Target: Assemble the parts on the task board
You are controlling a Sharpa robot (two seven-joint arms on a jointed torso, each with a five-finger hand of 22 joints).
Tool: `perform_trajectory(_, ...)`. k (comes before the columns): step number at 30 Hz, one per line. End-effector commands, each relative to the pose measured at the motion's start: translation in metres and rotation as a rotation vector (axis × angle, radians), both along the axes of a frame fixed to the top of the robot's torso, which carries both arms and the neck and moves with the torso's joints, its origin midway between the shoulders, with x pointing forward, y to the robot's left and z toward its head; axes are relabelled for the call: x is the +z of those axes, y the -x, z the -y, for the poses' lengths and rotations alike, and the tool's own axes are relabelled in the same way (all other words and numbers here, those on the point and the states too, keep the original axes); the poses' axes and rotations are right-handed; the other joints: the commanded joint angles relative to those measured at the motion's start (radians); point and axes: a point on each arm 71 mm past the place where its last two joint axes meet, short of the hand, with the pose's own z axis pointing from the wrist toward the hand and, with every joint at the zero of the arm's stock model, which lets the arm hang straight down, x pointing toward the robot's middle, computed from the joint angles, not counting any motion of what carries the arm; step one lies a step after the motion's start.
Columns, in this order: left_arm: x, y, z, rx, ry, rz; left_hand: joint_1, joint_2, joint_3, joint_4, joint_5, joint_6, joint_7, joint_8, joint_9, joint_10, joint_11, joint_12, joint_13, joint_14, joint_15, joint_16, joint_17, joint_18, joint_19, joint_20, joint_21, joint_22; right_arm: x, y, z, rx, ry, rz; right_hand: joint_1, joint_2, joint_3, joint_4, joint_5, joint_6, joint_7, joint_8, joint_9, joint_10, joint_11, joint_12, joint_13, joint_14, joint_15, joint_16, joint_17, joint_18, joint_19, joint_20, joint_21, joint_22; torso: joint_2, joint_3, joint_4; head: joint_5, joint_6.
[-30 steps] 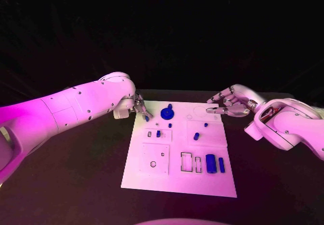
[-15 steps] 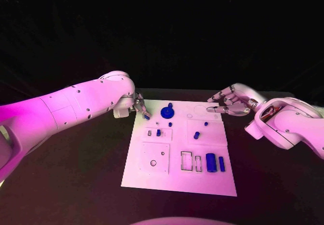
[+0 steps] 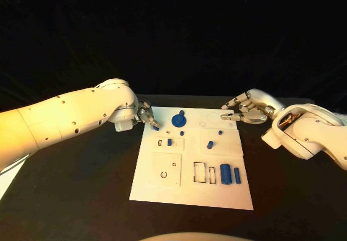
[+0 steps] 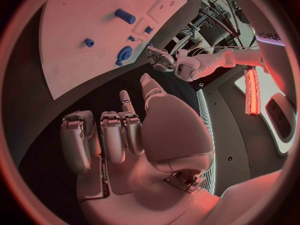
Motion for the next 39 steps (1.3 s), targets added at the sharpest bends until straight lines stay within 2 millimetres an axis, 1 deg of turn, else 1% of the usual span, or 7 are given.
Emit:
perform_trajectory(1,0.005,0.007,0.004,-0.003,0.069,0.06,-0.007,-0.013,0.123,-0.117,0.0,-0.001,-0.005,0.009,0.004,0.009,-0.001,0.002,-0.003,0.105,0.007,0.003,0.263,0.005,0.036,0.004,-0.003,0.129,-0.001,0.0,0.0,0.012,0.006,-0.006,0.001,0.007,-0.007,0.002,0.004,-0.001,-0.006,0.002,0.002,0.101,0.003,0.002,0.263,0.104,0.005,0.004,0.263,-0.007,0.105,0.0,0.002,0.263,0.0,-0.0011,0.0011,0.001,0.002)
perform_trajectory(5,0.004,0.018,0.003,-0.02,0.069,0.102,-0.007,-0.029,0.139,-0.128,0.0,0.001,-0.007,0.012,0.006,0.01,-0.002,-0.001,-0.008,0.105,0.005,0.003,0.263,0.005,0.036,0.003,-0.004,0.129,-0.001,0.0,0.0,0.009,0.006,-0.006,0.0,0.009,-0.008,0.003,0.004,-0.001,-0.006,0.002,0.002,0.101,0.003,0.002,0.263,0.104,0.005,0.004,0.263,-0.007,0.105,0.0,0.002,0.263,0.0,-0.0014,0.0033,0.002,-0.001)
perform_trajectory(12,0.0,0.033,0.003,-0.062,0.05,0.136,-0.003,-0.058,0.168,-0.146,0.0,0.006,-0.007,0.013,0.007,0.017,-0.004,0.001,-0.006,0.105,0.004,0.003,0.263,0.004,0.038,0.0,-0.003,0.131,-0.001,0.0,0.001,0.004,0.005,-0.006,0.0,0.009,-0.008,0.003,0.004,-0.001,-0.006,0.002,0.002,0.101,0.003,0.002,0.263,0.104,0.005,0.004,0.263,-0.007,0.105,0.0,0.002,0.263,-0.001,-0.0028,0.0023,0.005,-0.002)
perform_trajectory(14,-0.002,0.036,0.004,-0.073,0.048,0.143,-0.003,-0.061,0.171,-0.147,0.0,0.006,-0.008,0.013,0.007,0.018,-0.004,0.001,-0.006,0.105,0.003,0.003,0.263,0.004,0.039,0.0,-0.002,0.133,-0.002,0.0,0.001,0.003,0.005,-0.006,0.0,0.009,-0.008,0.003,0.004,-0.001,-0.006,0.002,0.002,0.101,0.003,0.002,0.263,0.104,0.005,0.004,0.263,-0.007,0.105,0.0,0.002,0.263,0.0,-0.0036,0.0038,0.004,0.0)
perform_trajectory(20,-0.007,0.043,0.011,-0.096,0.052,0.168,-0.003,-0.063,0.174,-0.148,0.001,0.008,-0.008,0.013,0.007,0.02,-0.004,0.002,-0.004,0.105,0.003,0.003,0.263,0.003,0.04,0.0,0.0,0.135,-0.003,-0.001,0.0,0.005,0.007,-0.012,0.0,0.01,-0.009,0.004,0.005,-0.001,-0.006,0.002,0.002,0.101,0.003,0.001,0.262,0.104,0.005,0.004,0.263,-0.007,0.105,0.0,0.002,0.263,0.001,-0.0027,0.0013,0.009,0.0)
perform_trajectory(25,-0.012,0.045,0.013,-0.101,0.04,0.172,-0.003,-0.063,0.174,-0.148,0.001,0.008,-0.008,0.013,0.007,0.02,-0.004,0.002,-0.004,0.105,0.003,0.003,0.263,0.003,0.04,0.0,0.0,0.135,-0.004,-0.001,-0.001,0.008,0.007,-0.015,-0.001,0.01,-0.009,0.004,0.005,-0.001,-0.006,0.002,0.002,0.1,0.003,0.001,0.262,0.104,0.005,0.004,0.263,-0.007,0.105,0.0,0.002,0.263,0.002,-0.0028,0.0008,0.006,-0.005)
perform_trajectory(39,-0.02,0.047,0.016,-0.129,0.004,0.128,-0.002,-0.066,0.18,-0.15,0.0,0.01,-0.007,0.013,0.006,0.022,-0.004,0.004,-0.002,0.105,0.003,0.003,0.263,0.003,0.041,-0.001,0.001,0.137,-0.005,0.0,-0.002,0.013,0.006,-0.017,-0.001,0.01,-0.009,0.004,0.005,-0.001,-0.006,0.002,0.002,0.1,0.003,0.001,0.262,0.104,0.005,0.004,0.263,-0.007,0.105,0.0,0.002,0.263,0.001,-0.0015,0.0007,0.01,-0.015)
